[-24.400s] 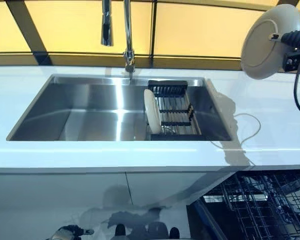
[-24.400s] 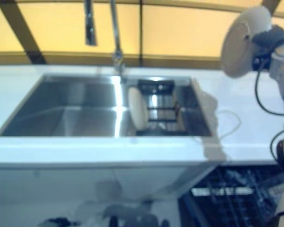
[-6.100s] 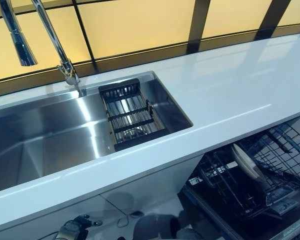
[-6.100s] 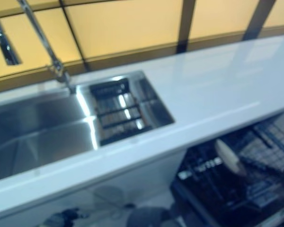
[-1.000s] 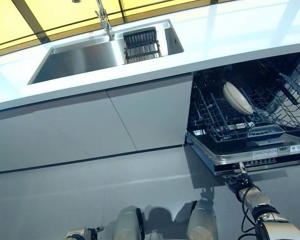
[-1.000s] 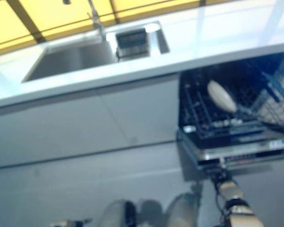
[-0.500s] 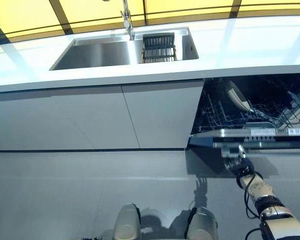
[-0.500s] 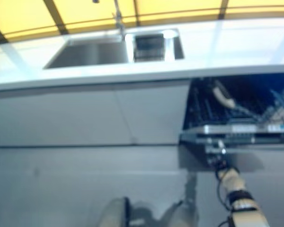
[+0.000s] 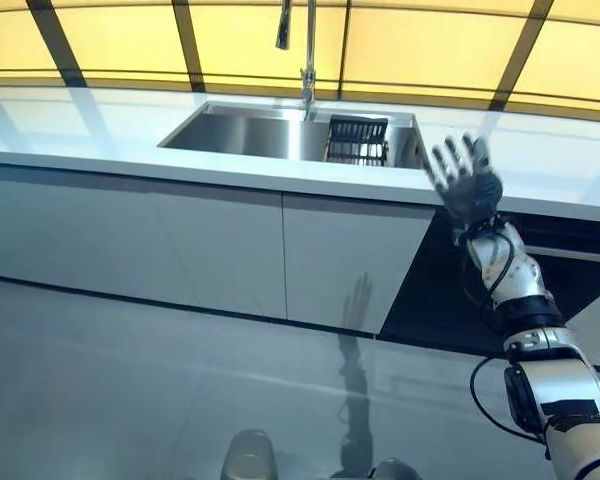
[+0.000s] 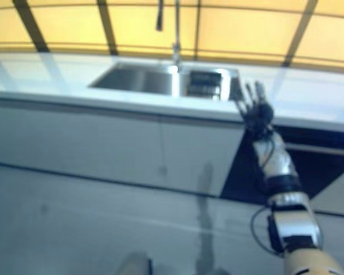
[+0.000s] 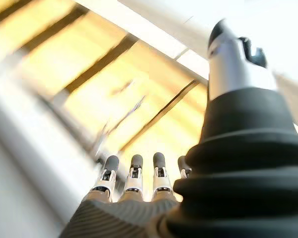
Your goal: Take plates into dishwasher
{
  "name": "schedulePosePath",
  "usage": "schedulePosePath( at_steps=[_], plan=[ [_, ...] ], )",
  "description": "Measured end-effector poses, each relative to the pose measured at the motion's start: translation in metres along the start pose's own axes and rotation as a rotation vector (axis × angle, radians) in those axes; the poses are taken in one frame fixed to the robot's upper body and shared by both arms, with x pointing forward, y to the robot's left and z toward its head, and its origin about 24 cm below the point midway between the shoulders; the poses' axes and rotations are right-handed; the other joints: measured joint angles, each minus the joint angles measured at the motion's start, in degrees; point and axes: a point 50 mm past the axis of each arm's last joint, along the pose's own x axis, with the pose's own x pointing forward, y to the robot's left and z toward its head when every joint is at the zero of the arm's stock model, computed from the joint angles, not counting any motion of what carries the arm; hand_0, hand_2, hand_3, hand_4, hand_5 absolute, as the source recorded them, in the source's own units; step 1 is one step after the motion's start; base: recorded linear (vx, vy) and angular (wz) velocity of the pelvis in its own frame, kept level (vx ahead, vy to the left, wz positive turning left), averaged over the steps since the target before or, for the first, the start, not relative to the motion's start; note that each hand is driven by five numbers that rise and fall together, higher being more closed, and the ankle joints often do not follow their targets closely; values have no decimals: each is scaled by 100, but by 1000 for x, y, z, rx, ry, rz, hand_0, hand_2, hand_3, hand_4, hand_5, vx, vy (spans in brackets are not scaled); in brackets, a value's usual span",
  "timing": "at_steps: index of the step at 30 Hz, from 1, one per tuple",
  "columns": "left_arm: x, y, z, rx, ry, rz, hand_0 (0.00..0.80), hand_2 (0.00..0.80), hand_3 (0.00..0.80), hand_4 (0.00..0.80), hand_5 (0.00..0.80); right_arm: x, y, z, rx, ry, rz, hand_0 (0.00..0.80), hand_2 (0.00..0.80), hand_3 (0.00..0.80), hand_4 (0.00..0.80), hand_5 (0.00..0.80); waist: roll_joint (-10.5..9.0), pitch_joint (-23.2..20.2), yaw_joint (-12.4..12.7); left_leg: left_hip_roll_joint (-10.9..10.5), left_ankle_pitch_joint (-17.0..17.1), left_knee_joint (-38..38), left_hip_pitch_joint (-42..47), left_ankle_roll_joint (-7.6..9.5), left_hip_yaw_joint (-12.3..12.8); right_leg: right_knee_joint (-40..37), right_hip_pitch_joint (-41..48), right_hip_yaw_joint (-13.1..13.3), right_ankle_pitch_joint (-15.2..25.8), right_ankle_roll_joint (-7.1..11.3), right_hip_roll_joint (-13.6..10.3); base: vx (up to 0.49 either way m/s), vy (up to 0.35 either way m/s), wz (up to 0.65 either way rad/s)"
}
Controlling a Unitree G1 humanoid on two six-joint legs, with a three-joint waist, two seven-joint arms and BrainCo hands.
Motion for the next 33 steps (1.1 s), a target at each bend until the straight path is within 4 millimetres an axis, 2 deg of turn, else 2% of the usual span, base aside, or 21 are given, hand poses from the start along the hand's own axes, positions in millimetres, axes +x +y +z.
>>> schedulePosePath(
  at_steps=[2, 4, 7, 12, 15, 16, 19, 23, 26, 33],
  plan=[
    [0, -1, 3, 8, -12, -6, 0, 0, 0, 0, 0, -13, -27, -33, -148, 141, -98, 0, 0, 0, 0, 0, -26, -132, -76, -11, 320, -587, 56, -19, 32, -569, 47, 1, 302, 0, 155, -79, 9, -4],
    [0, -2, 4, 15, -18, -15, 0, 0, 0, 0, 0, -35, -54, -71, -269, 301, -174, 0, 0, 0, 0, 0, -21, -182, -101, -1, 637, -1189, 244, -39, 112, -1144, 149, -5, 633, 12, 310, -57, 1, -12],
    [0, -3, 1, 18, -18, -18, 0, 0, 0, 0, 0, -84, -91, -129, -385, 526, -253, 0, 0, 0, 0, 0, 9, -270, -186, -1, 987, -1920, 476, -95, 167, -1847, 335, -43, 961, 16, 492, -31, 5, -5],
    [1, -9, -8, 19, -19, -42, 0, 0, 0, 0, 0, -174, -114, -215, -418, 833, -315, 0, 0, 0, 0, 0, 57, -506, -409, 2, 1213, -2569, 761, -131, 346, -2683, 607, -30, 1321, 37, 670, -41, 27, -13],
    [0, -20, -1, 43, -55, -78, 0, 0, 0, 0, 0, -220, -123, -244, -471, 999, -370, 0, 0, 0, 0, 0, 75, -639, -469, -9, 1232, -2695, 823, -142, 451, -2962, 711, 14, 1470, 48, 716, -4, 29, -14],
    [-1, -23, 0, 87, -68, -83, 0, 0, 0, 0, 0, -230, -125, -249, -498, 1042, -389, 0, 0, 0, 0, 0, 77, -655, -528, -12, 1232, -2696, 828, -144, 444, -3007, 743, 12, 1482, 51, 720, 17, 36, 3],
    [-2, -35, -1, 144, -76, -112, 0, 0, 0, 0, 0, -244, -130, -253, -593, 1100, -432, 0, 0, 0, 0, 0, 114, -679, -585, -13, 1221, -2700, 910, -161, 452, -3102, 826, 19, 1505, 55, 728, 23, 53, -4],
    [-3, -50, -8, 192, -75, -159, 0, 0, 0, 0, 0, -258, -131, -260, -597, 1170, -490, 0, 0, 0, 0, 0, 198, -828, -576, -9, 1200, -2703, 919, -184, 450, -3145, 853, 20, 1504, 55, 737, 36, 64, 0],
    [-3, -55, -9, 212, -89, -179, 0, 0, 0, 0, 0, -262, -129, -263, -659, 1219, -449, 0, 0, 0, 0, 0, 275, -877, -572, -10, 1199, -2703, 919, -184, 451, -3144, 852, 20, 1504, 56, 737, 3, 24, 0],
    [-4, -57, -11, 227, -76, -183, 0, 0, 0, 0, 0, -260, -129, -262, -746, 1243, -402, 0, 0, 0, 0, 0, 283, -891, -563, -5, 1194, -2704, 920, -187, 451, -3176, 856, 25, 1511, 68, 745, 0, 0, 0]
  ],
)
